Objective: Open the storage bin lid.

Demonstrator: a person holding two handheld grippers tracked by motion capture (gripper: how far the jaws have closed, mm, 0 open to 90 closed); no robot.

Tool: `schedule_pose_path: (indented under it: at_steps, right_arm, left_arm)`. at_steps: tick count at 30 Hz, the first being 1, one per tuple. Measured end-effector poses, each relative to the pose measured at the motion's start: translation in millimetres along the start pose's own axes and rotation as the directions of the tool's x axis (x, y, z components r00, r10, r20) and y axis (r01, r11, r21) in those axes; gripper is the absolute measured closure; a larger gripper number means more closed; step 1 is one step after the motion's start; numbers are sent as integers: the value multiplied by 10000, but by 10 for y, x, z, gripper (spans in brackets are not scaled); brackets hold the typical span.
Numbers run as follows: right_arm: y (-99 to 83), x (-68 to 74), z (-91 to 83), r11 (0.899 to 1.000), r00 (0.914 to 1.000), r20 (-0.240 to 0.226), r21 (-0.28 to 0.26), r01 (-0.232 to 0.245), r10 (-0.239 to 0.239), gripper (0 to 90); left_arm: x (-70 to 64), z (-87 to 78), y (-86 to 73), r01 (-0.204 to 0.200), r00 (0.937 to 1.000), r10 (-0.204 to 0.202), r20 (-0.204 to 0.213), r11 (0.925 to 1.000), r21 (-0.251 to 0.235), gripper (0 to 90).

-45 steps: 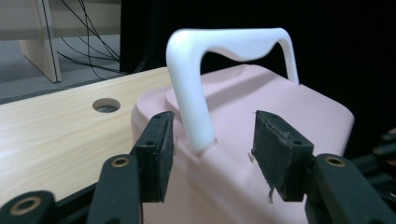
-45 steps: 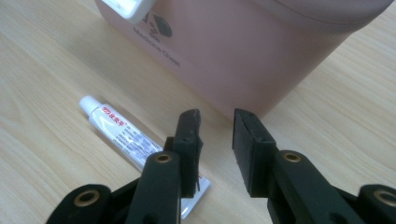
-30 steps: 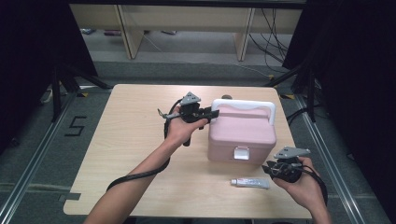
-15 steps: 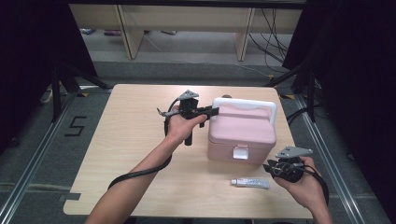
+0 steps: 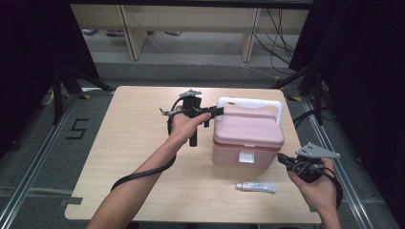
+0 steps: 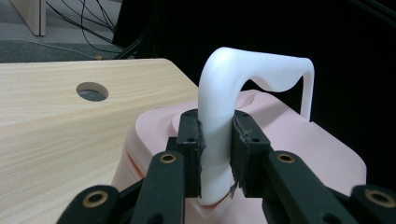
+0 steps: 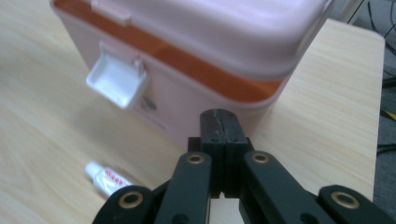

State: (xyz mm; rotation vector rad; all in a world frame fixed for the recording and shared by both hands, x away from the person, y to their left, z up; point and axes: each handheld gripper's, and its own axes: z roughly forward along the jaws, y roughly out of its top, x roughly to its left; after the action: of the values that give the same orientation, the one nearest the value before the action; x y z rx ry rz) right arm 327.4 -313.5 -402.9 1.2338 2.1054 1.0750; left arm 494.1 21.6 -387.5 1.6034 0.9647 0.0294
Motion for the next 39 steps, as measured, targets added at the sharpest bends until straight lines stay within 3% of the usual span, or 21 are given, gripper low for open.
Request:
schedule_pose_path:
  at_steps: [2, 3, 4, 5, 6, 9, 11, 12, 16, 18, 22, 23, 24, 25, 27, 32, 34, 36, 37, 38, 39]
  right_arm:
    - [13, -18, 5, 9998, 9999, 26, -141, 155, -155, 900]
    - [24, 1, 7, 9998, 9998, -60, 19, -202, 202, 900]
    - [38, -35, 27, 9995, 9998, 96, -269, 184, -181, 900]
    - [39, -16, 35, 9997, 9999, 12, -195, -123, 124, 900]
    - [48, -31, 54, 9997, 10000, 25, -252, 63, -63, 900]
    - [64, -27, 92, 9995, 10000, 12, -306, 20, -20, 900]
    - [69, 2, 106, 9989, 9996, -4, -371, -275, 275, 900]
    - [75, -16, 112, 9987, 9999, 104, -512, 8, -3, 900]
    - [79, -4, 126, 9979, 9999, 139, -651, -2, 11, 900]
    - [75, 0, 130, 9974, 9999, 169, -723, -25, 38, 900]
    - [82, 3, 124, 9964, 9998, 185, -852, -3, 19, 900]
    - [85, -1, 118, 9962, 9996, 270, -863, 125, -102, 900]
    - [88, 40, 105, 9969, 9990, 112, -672, -419, 427, 900]
    - [89, 22, 114, 9969, 9997, 172, -773, -133, 146, 900]
    - [99, 15, 116, 9967, 9998, 184, -806, -19, 34, 900]
    - [111, 12, 109, 9938, 9989, 458, -1095, 171, -122, 900]
    - [115, 14, 110, 9935, 9988, 473, -1129, 163, -110, 900]
    - [116, 41, 112, 9941, 9988, 445, -1075, -169, 218, 900]
    - [123, 22, 115, 9936, 9988, 494, -1124, 101, -46, 900]
    - [131, 23, 113, 9940, 9989, 469, -1088, 115, -64, 900]
    - [131, 35, 129, 9922, 9989, 463, -1247, 9, 49, 900]
  left_arm:
    - [-3, 2, 4, 16, 10000, -16, -11, 10000, -8, 746]
    - [-1, 5, 6, 25, 10000, -25, 28, 10000, -29, 745]
    - [1, 6, 9, 46, 10000, -45, 61, 10000, -31, 745]
    - [5, 5, 12, 48, 10000, -48, 76, 10000, -32, 746]
    - [6, 2, 15, 71, 10000, -71, 57, 10000, -4, 746]
    - [5, 1, 19, 101, 9999, -101, 72, 9999, 1, 746]
    - [8, 0, 19, 54, 9999, -54, 103, 10000, 26, 745]
    - [12, -1, 16, 5, 9999, -6, 109, 10000, 50, 745]
    - [19, -11, 10, -385, 9992, 383, 137, 9992, 96, 737]
    - [4, -22, 13, -752, 9971, 751, 134, 9971, 85, 691]
    - [-40, -105, -12, -1429, 9897, 1427, -106, 9895, -218, 510]
    - [-57, -160, -32, -1613, 9868, 1608, -186, 9864, -318, 486]
    - [-67, -193, -46, -1696, 9854, 1689, -213, 9847, -406, 471]
    - [-80, -242, -63, -1832, 9829, 1820, -283, 9819, -471, 469]
    - [-103, -325, -100, -2070, 9781, 2054, -331, 9767, -569, 469]
    - [-203, -545, -235, -2699, 9629, 2692, -199, 9595, -804, 587]
    - [-256, -610, -323, -3100, 9503, 3113, 57, 9477, -755, 656]
    - [-290, -642, -390, -3317, 9424, 3339, 205, 9406, -720, 707]
    - [-301, -658, -431, -3308, 9424, 3329, 308, 9419, -590, 731]
    - [-306, -663, -465, -3178, 9465, 3201, 417, 9466, -537, 758]
    - [-308, -666, -496, -3163, 9466, 3185, 512, 9475, -458, 774]
